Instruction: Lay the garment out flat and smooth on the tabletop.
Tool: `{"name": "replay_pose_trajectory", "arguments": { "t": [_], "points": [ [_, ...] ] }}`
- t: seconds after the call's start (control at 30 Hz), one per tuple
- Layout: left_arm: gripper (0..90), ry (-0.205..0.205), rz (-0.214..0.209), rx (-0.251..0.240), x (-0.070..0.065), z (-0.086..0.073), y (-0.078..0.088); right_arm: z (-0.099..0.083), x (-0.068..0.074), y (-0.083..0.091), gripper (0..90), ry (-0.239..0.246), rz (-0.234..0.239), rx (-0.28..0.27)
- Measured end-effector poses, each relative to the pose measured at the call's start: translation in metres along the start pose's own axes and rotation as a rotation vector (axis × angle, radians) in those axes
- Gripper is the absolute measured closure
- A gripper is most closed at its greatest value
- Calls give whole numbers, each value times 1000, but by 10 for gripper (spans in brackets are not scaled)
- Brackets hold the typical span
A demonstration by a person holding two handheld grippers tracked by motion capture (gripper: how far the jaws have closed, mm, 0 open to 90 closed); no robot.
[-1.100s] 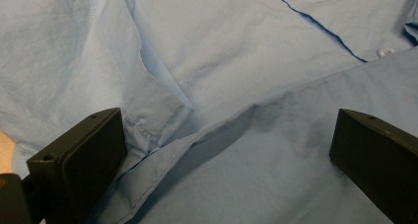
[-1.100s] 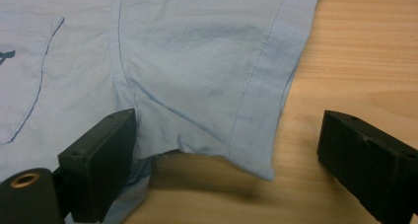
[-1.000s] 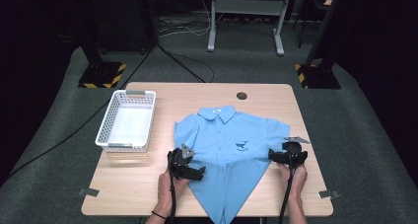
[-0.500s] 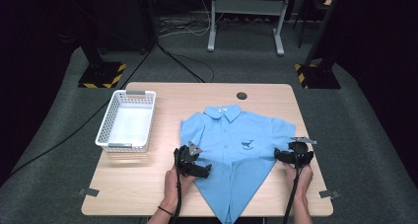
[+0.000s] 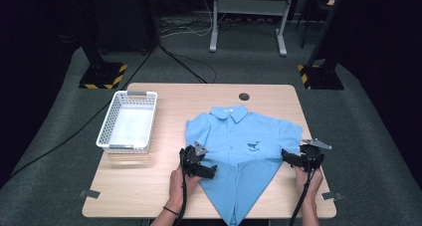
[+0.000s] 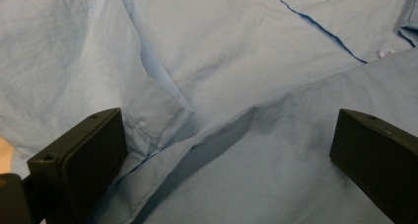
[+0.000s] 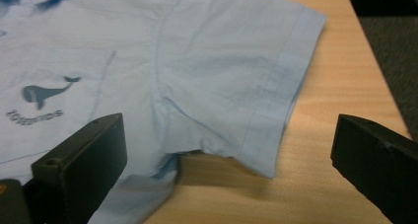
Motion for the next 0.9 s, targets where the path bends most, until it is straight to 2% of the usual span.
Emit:
{"name": "replay_pose_trajectory", "arguments": {
  "t": [0.1, 0.17, 0.23, 0.3, 0.37, 0.4, 0.53, 0.9],
  "points": [
    [5, 1, -2, 1, 0, 0, 0, 3, 16, 11, 0, 54, 15, -28],
    [5, 1, -2, 1, 0, 0, 0, 0, 33, 10, 0, 81, 65, -36],
    [5, -1, -3, 1, 0, 0, 0, -8, 46, 3, 0, 122, 84, -14],
    [5, -2, -3, 0, 0, 0, 0, -19, 54, -8, 0, 152, 93, 32],
    [5, 0, -4, 0, 0, 0, 0, -24, 57, -13, 0, 194, 61, 71],
    [5, -2, -2, -1, 0, 0, 0, -23, 58, -12, 0, 199, 54, 58],
    [5, -1, 1, -1, 0, -1, 1, -24, 56, -16, 0, 180, 54, 91],
    [24, 35, 25, -20, 6, -1, 3, -24, 58, -16, 0, 186, 76, 95]
  ]
}}
Point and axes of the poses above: each handheld gripper's, and its own axes: y roughly backward along the jaws, z roughly out of its top, x roughly to its left, the point moved 8 cm from there along -y, roughly forward along the jaws
